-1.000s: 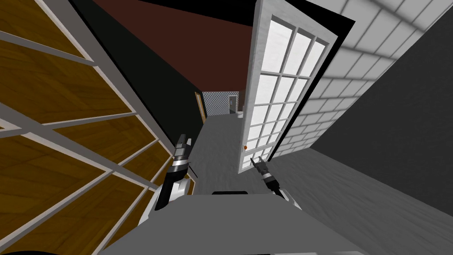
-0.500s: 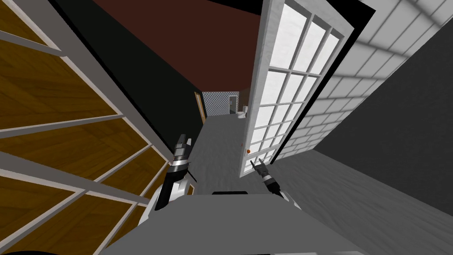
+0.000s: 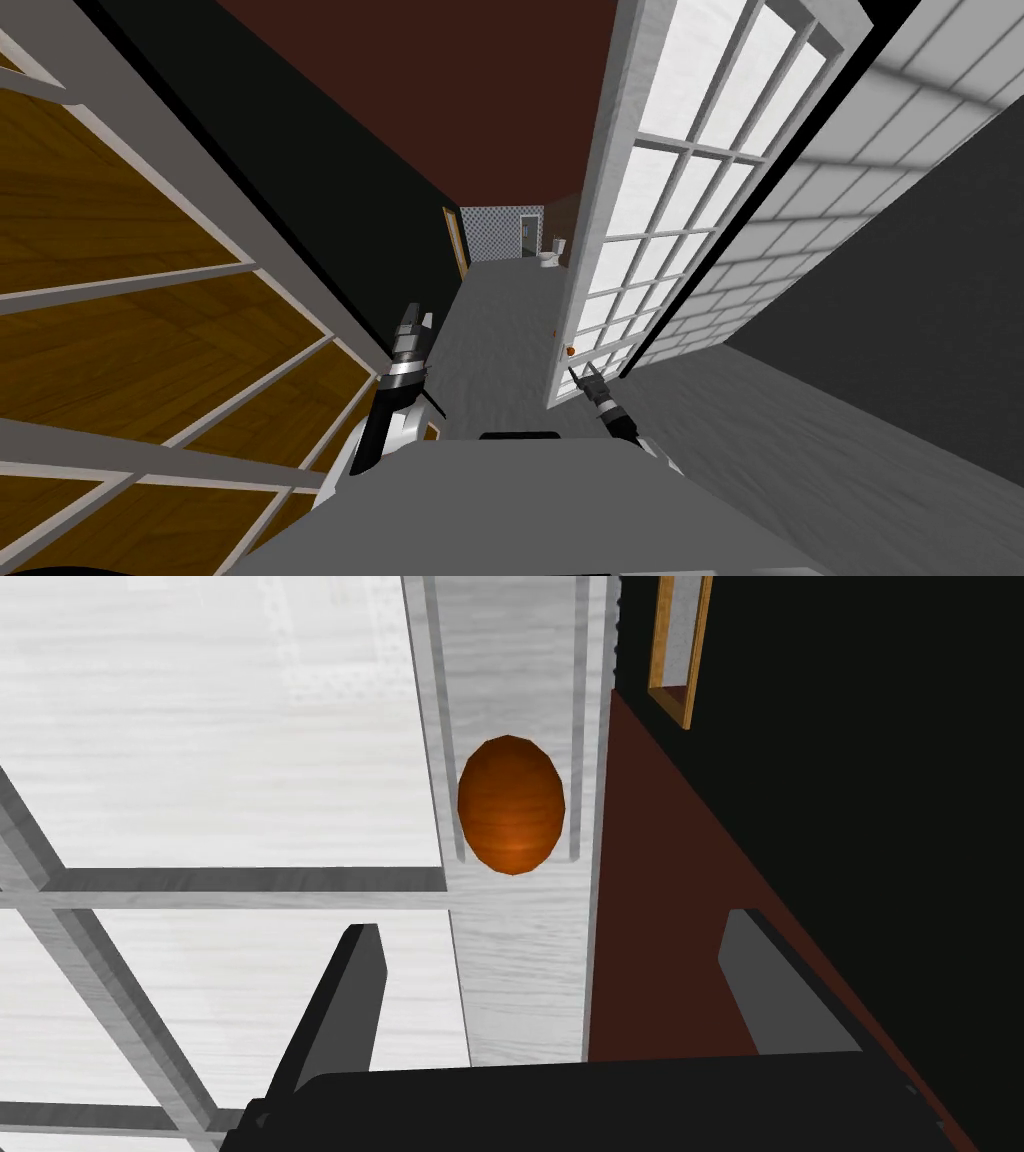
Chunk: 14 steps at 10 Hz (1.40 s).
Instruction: Pull the door open
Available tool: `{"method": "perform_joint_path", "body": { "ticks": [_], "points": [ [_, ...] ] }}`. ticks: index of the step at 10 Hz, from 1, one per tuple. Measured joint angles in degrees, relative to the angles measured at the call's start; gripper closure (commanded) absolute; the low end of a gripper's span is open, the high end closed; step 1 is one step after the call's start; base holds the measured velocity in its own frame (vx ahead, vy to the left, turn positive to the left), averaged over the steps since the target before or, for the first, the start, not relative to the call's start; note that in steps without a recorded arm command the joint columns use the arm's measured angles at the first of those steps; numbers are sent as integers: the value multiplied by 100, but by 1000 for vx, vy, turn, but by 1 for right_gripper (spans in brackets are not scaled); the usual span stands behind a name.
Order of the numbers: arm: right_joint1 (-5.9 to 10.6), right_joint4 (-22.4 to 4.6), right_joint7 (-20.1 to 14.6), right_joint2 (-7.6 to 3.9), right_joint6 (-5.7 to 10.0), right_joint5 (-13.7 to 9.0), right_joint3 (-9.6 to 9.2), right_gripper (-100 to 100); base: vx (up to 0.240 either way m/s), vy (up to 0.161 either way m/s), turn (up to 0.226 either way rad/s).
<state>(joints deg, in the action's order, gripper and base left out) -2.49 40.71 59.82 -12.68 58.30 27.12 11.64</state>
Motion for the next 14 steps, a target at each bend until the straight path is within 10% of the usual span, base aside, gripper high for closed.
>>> {"method": "perform_joint_path", "body": {
  "ticks": [4, 5, 14],
  "points": [
    [-158, -417, 40, -236, 379, -262, 411, -100, 169, 54, 195],
    [-166, -424, 44, -240, 407, -270, 423, 100, -12, -1, -53],
    [-141, -429, -233, -268, 334, -368, 373, 100, -19, -13, 24]
  ]
}}
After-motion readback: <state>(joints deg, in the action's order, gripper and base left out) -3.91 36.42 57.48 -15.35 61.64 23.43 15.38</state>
